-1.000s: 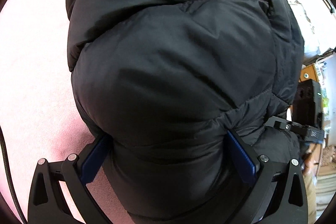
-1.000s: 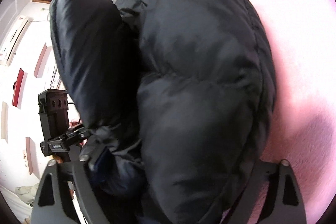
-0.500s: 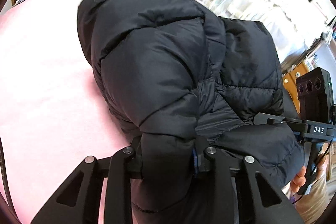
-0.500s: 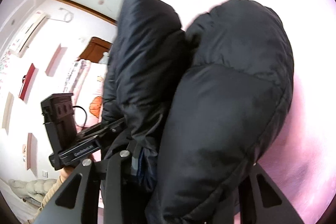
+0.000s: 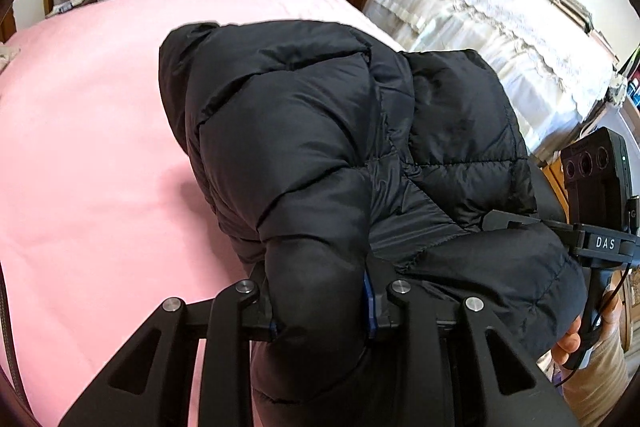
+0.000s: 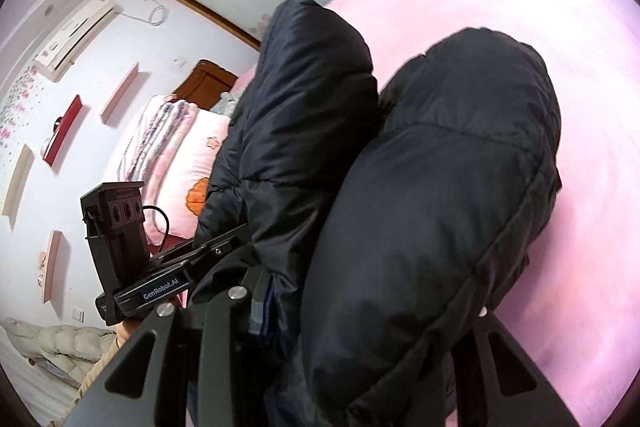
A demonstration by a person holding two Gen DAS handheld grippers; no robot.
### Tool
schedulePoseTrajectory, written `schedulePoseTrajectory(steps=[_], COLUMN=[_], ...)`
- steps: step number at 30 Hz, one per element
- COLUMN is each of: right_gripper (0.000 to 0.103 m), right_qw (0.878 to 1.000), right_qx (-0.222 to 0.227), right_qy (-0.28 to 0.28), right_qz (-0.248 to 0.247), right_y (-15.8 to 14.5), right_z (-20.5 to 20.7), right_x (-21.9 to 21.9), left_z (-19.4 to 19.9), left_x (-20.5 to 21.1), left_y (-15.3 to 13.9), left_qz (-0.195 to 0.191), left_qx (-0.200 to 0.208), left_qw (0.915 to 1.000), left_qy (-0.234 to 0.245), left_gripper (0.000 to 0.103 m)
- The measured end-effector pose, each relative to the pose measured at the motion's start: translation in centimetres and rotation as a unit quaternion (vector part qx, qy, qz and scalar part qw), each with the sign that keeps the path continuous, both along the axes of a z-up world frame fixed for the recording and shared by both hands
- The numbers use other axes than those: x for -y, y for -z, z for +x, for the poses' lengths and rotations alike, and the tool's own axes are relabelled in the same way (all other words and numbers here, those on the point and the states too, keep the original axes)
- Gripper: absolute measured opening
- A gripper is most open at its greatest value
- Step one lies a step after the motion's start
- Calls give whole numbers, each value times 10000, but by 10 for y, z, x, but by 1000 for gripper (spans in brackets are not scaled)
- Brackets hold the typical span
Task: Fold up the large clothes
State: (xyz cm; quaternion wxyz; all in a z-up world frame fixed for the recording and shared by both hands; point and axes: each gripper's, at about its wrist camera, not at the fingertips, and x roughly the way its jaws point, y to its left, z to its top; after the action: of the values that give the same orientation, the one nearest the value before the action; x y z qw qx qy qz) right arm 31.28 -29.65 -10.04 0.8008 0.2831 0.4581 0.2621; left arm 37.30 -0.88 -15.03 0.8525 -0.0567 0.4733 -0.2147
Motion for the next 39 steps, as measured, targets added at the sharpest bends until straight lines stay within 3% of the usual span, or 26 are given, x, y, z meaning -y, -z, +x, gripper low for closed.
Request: schedulePoseTrajectory(steps=[6, 10, 16, 20, 24, 28, 33, 37, 39], right_gripper=[35, 35, 35, 35, 35, 41, 50, 59, 62], right_qw=[9991, 9978, 9954, 9949, 9967, 9981, 9994, 9995, 9995], right_qx=[426, 641, 831, 730, 413, 258, 266, 226, 210], right_qy=[-69, -162, -406, -538, -589, -449, -194, -230, -202], right_qz=[46, 78, 266, 449, 385, 320, 127, -8, -116], right_y=[-27, -37, -15, 25, 80, 125, 145, 148, 149], right_z=[50, 97, 172, 216, 238, 248, 245, 235, 233], right_x=[-30, -79, -174, -232, -278, -308, -321, -314, -310], left_z=[29, 60, 96, 109, 109, 97, 86, 103, 97], left_x=[-49, -99, -197, -273, -309, -335, -336, -353, -353], left_y=[-37, -47, -27, 15, 78, 119, 132, 131, 128], left_qz=[181, 212, 209, 10, 174, 42, 104, 164, 168], left_qx=[399, 604, 798, 631, 248, 305, 532, 554, 568], left_qw=[9990, 9975, 9933, 9891, 9827, 9715, 9640, 9609, 9584], left_qy=[-60, -309, -811, -1333, -1828, -2352, -2604, -2707, -2792], left_gripper=[27, 27, 28, 28, 38, 51, 63, 88, 89])
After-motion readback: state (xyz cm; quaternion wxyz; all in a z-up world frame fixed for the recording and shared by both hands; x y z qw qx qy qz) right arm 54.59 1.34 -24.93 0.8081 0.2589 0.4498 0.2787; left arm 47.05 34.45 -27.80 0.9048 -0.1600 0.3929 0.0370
